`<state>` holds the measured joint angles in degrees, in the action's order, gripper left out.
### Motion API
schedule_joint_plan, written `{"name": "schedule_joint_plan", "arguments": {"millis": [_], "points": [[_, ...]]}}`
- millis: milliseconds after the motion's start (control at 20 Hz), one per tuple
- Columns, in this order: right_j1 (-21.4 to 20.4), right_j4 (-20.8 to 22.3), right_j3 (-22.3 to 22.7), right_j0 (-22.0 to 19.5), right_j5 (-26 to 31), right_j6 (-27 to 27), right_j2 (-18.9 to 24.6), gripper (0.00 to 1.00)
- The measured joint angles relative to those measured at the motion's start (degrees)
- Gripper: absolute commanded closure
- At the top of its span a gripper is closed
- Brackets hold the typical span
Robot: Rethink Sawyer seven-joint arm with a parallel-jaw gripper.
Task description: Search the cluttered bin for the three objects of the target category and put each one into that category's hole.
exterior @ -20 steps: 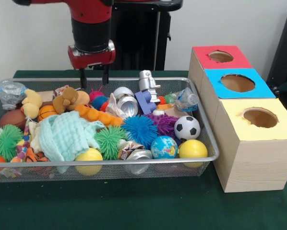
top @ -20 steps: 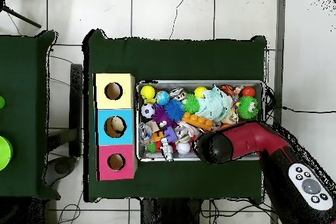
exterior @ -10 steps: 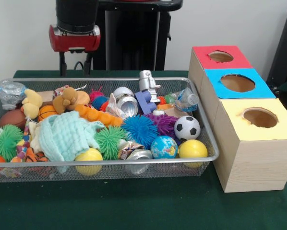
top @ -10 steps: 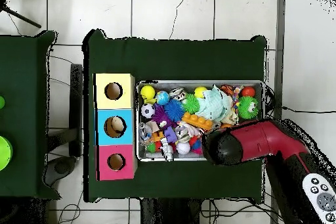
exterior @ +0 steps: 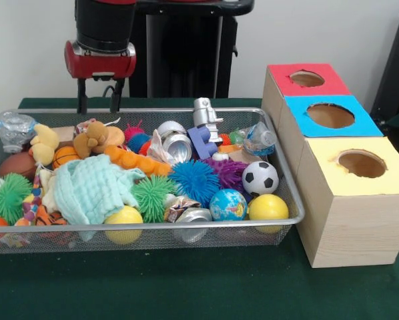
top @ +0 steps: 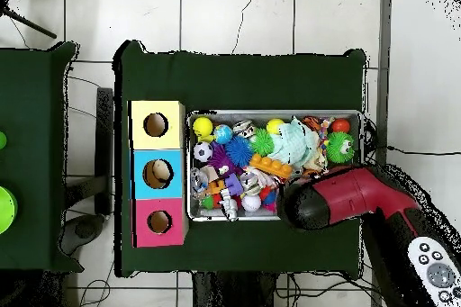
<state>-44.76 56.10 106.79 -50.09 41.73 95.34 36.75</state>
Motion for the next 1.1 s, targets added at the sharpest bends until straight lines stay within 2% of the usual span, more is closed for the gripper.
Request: {"name": "schedule_joint_plan", "arguments": {"millis": [350,800,1100], "points": [[3.2,5.7,0.0,1.4,-7.3,0.0,-3.7,0.0],[7.9,8.3,0.0,2.1,-11.3,0.0,-8.2,0.0],[8.0,8.3,0.0,1.8,-12.8,0.0,-9.2,0.0]]}}
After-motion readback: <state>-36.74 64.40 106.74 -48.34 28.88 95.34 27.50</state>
